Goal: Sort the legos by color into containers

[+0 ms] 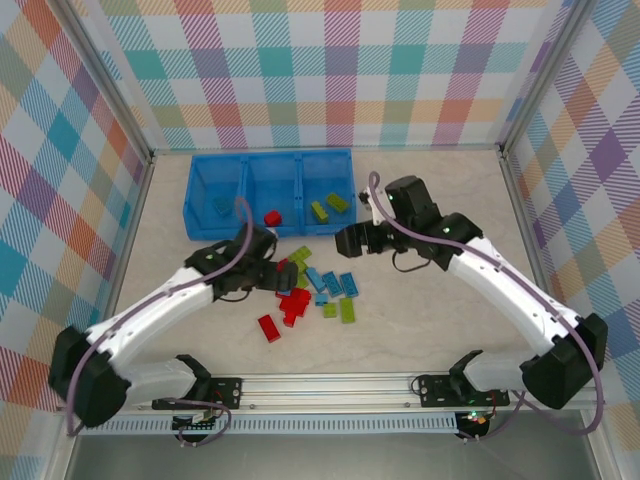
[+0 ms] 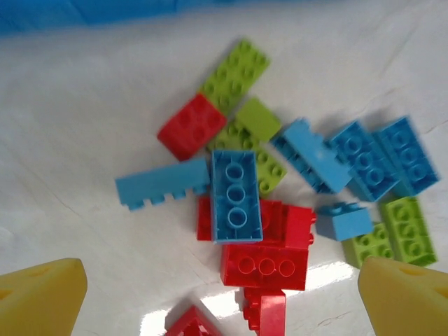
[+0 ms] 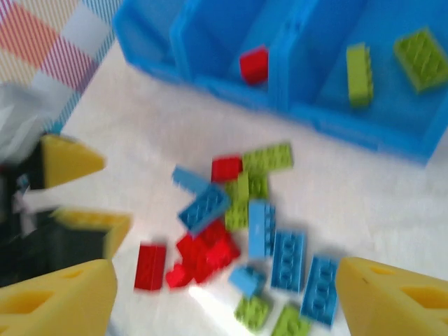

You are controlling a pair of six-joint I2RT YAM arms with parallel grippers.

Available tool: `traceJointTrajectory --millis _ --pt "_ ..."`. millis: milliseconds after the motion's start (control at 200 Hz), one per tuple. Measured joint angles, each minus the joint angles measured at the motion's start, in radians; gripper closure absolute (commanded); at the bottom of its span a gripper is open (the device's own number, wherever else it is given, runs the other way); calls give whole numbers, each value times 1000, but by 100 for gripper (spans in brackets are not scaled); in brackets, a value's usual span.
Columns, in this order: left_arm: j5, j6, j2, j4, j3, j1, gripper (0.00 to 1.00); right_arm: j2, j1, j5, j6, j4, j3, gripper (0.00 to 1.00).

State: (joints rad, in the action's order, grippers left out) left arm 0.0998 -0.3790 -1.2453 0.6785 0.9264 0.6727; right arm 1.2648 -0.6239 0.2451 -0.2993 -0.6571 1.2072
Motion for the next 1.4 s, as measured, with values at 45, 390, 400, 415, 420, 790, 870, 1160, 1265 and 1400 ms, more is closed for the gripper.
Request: traceJointTrajectory --millis 45,390,400,415,420,790,870,1160,1265,1400 --pt "3 -19 -43 -1 0 14 1 -16 0 10 0 -40 -18 8" --pt "34 -42 -322 -98 49 35 33 -34 0 22 -5 -115 -41 4" --pt "33 -46 -329 -100 52 35 34 -34 0 22 -6 -115 -41 4" --pt "32 -40 -339 -103 58 35 35 -34 0 22 -7 -114 -41 4" --pt "33 -40 -341 -104 59 35 36 -34 0 22 -7 -114 -41 4" --pt "26 -43 -390 -133 80 37 70 -98 0 22 -46 -115 -76 2" --pt "25 -43 -390 -132 85 37 72 -117 0 36 -53 -131 -76 2" --pt "51 -43 -327 -109 137 37 73 -37 0 54 -41 -228 -19 1" --pt "120 -39 -251 -87 181 23 73 -3 0 55 -33 -222 -3 1" --pt "216 -10 -201 -86 262 -66 73 19 0 55 -25 -198 13 0"
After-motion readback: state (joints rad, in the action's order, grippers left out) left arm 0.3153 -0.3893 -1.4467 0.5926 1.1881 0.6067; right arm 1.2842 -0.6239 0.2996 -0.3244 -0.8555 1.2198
